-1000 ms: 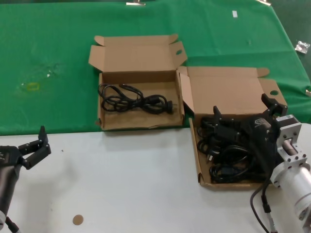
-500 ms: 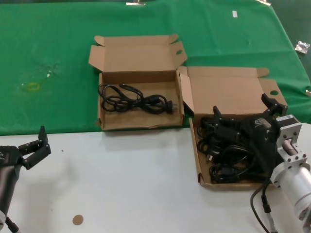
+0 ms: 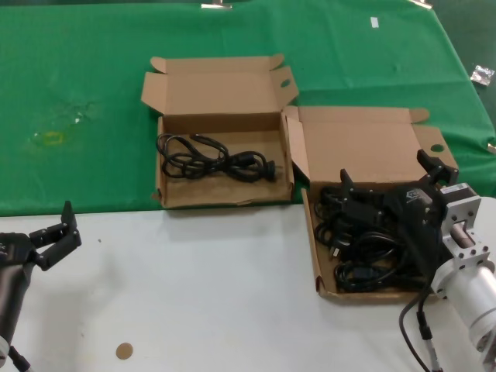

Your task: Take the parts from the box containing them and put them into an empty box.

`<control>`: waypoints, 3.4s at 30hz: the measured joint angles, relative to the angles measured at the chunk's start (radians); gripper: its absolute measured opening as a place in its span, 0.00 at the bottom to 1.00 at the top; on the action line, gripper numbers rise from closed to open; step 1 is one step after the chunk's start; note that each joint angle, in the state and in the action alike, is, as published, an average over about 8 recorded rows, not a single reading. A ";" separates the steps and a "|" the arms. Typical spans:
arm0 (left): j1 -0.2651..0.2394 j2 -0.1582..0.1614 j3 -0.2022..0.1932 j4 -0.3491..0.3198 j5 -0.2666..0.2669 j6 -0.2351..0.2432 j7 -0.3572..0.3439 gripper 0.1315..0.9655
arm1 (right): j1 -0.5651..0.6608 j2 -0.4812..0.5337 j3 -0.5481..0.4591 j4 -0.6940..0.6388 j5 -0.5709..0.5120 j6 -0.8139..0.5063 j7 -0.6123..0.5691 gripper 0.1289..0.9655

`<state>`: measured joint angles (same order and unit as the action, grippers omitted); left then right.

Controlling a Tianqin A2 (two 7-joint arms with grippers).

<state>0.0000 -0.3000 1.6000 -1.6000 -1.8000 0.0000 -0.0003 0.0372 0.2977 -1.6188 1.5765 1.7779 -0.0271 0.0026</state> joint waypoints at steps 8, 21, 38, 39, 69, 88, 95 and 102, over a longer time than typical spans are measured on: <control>0.000 0.000 0.000 0.000 0.000 0.000 0.000 1.00 | 0.000 0.000 0.000 0.000 0.000 0.000 0.000 1.00; 0.000 0.000 0.000 0.000 0.000 0.000 0.000 1.00 | 0.000 0.000 0.000 0.000 0.000 0.000 0.000 1.00; 0.000 0.000 0.000 0.000 0.000 0.000 0.000 1.00 | 0.000 0.000 0.000 0.000 0.000 0.000 0.000 1.00; 0.000 0.000 0.000 0.000 0.000 0.000 0.000 1.00 | 0.000 0.000 0.000 0.000 0.000 0.000 0.000 1.00; 0.000 0.000 0.000 0.000 0.000 0.000 0.000 1.00 | 0.000 0.000 0.000 0.000 0.000 0.000 0.000 1.00; 0.000 0.000 0.000 0.000 0.000 0.000 0.000 1.00 | 0.000 0.000 0.000 0.000 0.000 0.000 0.000 1.00; 0.000 0.000 0.000 0.000 0.000 0.000 0.000 1.00 | 0.000 0.000 0.000 0.000 0.000 0.000 0.000 1.00; 0.000 0.000 0.000 0.000 0.000 0.000 0.000 1.00 | 0.000 0.000 0.000 0.000 0.000 0.000 0.000 1.00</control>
<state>0.0000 -0.3000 1.6000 -1.6000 -1.8000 0.0000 0.0000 0.0372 0.2977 -1.6188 1.5765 1.7779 -0.0271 0.0026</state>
